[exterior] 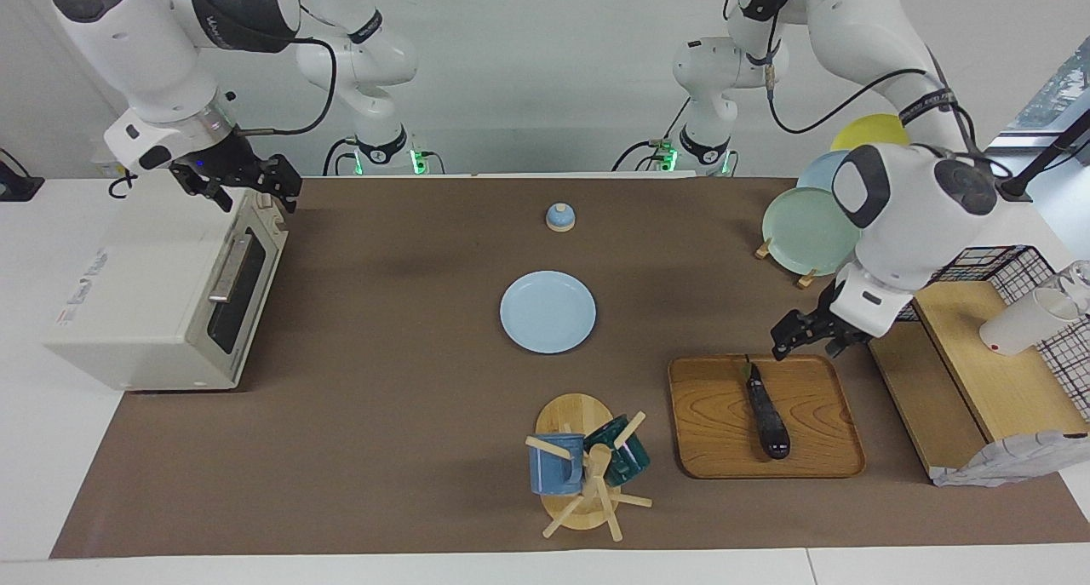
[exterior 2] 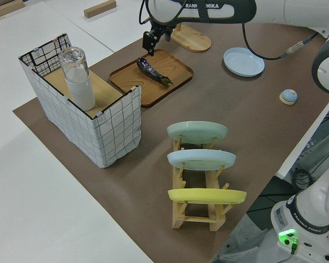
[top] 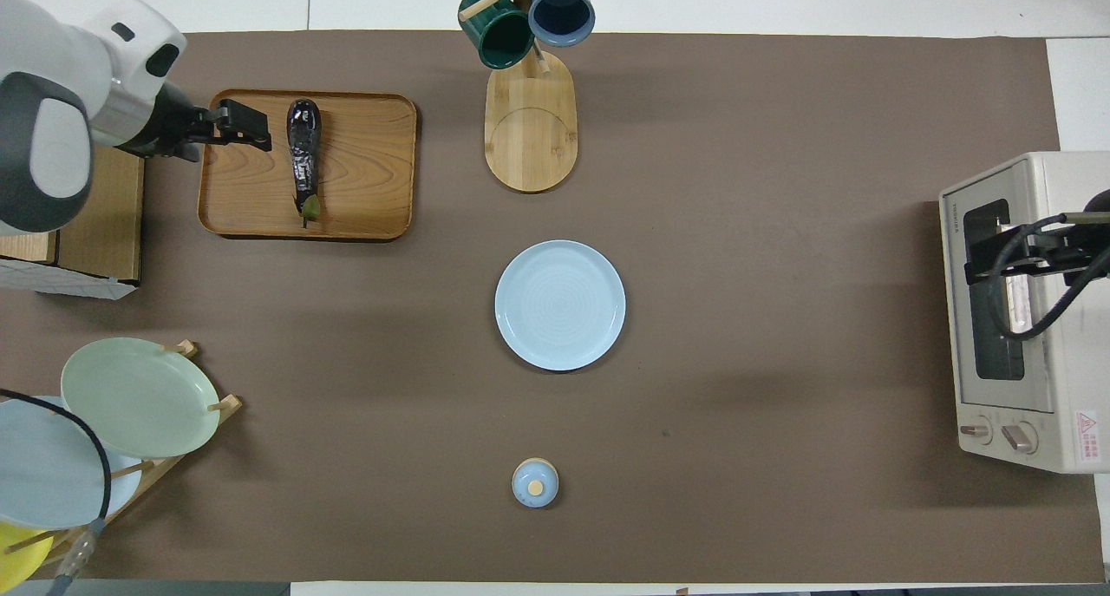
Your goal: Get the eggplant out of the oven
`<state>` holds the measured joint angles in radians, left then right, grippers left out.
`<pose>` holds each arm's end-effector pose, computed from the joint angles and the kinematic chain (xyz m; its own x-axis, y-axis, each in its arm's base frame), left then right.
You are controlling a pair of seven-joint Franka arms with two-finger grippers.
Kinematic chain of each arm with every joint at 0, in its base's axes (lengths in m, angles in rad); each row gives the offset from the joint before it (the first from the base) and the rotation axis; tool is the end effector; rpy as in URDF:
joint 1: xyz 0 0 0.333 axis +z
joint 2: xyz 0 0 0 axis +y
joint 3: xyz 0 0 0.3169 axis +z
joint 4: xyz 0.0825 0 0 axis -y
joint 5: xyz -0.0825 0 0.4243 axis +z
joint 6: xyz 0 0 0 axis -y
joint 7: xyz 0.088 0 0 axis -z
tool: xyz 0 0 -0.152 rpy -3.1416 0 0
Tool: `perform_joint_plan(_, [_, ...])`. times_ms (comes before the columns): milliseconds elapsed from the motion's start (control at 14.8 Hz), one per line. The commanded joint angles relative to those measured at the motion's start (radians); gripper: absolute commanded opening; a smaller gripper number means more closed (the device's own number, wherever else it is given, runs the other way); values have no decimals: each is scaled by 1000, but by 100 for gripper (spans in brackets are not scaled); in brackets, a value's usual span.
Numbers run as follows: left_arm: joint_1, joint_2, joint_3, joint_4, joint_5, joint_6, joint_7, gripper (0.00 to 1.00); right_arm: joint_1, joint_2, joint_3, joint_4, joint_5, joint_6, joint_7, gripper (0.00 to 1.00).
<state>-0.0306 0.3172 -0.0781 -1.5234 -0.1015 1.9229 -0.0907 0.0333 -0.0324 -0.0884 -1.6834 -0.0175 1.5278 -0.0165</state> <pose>0.7036 -0.0830 0.4320 0.9974 0.0224 0.0692 0.0134 -0.9916 0.1287 0.5694 -0.0347 0.5389 0.9916 -0.0385 -0.1232 -0.0373 -0.9992 0.0126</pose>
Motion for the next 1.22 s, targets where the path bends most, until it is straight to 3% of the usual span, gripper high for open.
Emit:
perform_joint_plan(0, [4,-121,6,-32,17,-135,-17,100,-3,-24,-4,-28,18,18,0,100])
perform_joint_plan(270, [-11,-272,11,-110,65,-289,-17,100,-4,-26,-4,-28,18,18,0,100])
perform_joint_plan(540, [-29,-371,11,-248,65,-314,-21,100,-4,-24,-2,-28,18,18,1,100])
perform_joint_plan(743, [-52,-380,9,-270,63,-300,-53,100,-3,-26,-4,-28,18,18,0,100])
perform_joint_plan(1148, [-63,-368,11,-170,65,-415,-52,100,-3,-26,-2,-28,18,18,0,100])
